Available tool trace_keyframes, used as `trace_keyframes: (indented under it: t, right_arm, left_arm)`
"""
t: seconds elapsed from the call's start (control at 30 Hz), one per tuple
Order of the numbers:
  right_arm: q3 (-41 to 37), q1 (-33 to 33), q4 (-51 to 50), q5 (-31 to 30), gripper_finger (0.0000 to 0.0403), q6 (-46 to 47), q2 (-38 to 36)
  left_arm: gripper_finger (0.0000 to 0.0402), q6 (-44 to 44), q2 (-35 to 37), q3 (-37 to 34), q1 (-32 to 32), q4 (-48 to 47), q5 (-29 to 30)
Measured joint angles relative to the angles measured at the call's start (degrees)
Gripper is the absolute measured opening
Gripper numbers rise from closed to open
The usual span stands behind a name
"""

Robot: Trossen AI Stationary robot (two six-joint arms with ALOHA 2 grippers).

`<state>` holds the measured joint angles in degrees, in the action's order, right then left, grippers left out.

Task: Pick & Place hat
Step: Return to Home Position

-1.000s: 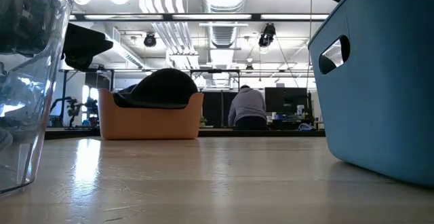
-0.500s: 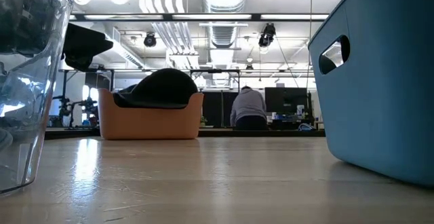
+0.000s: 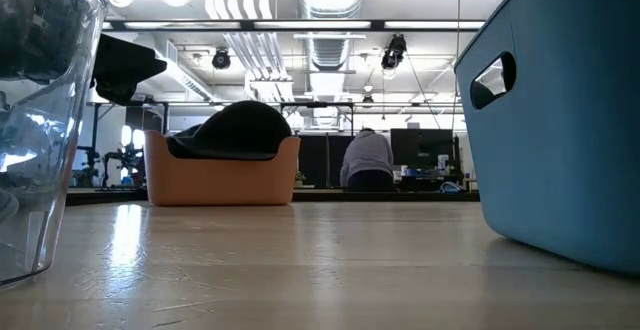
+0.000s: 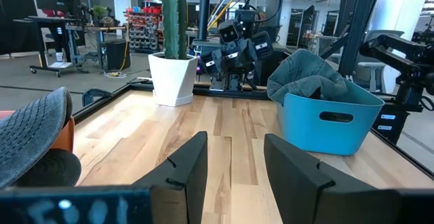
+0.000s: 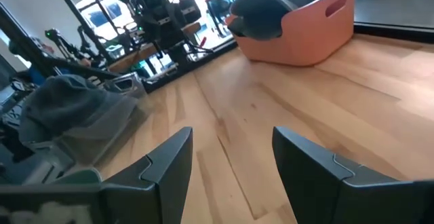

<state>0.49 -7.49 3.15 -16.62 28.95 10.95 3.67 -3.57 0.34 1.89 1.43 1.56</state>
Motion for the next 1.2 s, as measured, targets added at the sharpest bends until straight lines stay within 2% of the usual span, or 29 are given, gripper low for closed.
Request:
trace_keyframes:
  t: [0.4, 0.5, 0.77, 0.87, 1.1, 1.2]
  right_arm:
    - [0.00, 0.00, -0.05, 0.09, 0.0199, 0.00, 0.29]
    - [0.00, 0.21, -0.07, 0.21, 0.0199, -0.42, -1.50]
    - [0.02, 1.09, 0.19, 1.52, 0.0199, -9.03, -9.52]
    - [0.12, 3.12, 1.18, 6.98, 0.0199, -14.91, -10.96]
    - [0.07, 6.23, 1.22, 28.19, 0.0199, -19.65, -10.96]
    - [0.04, 6.27, 0.74, 32.16, 0.0199, -21.96, -10.96]
  left_arm:
    - [0.0140, 0.00, -0.01, 0.00, 0.01, 0.00, -0.01]
    - [0.0140, -0.01, -0.01, 0.00, 0.01, 0.00, -0.02]
    - [0.0140, -0.01, -0.01, 0.00, 0.02, 0.00, 0.00]
    - [0.0140, -0.01, 0.00, 0.00, 0.02, 0.00, -0.02]
    - [0.0140, -0.01, -0.02, 0.00, 0.01, 0.00, -0.01]
    - [0.0140, -0.01, -0.04, 0.00, 0.00, 0.00, 0.00]
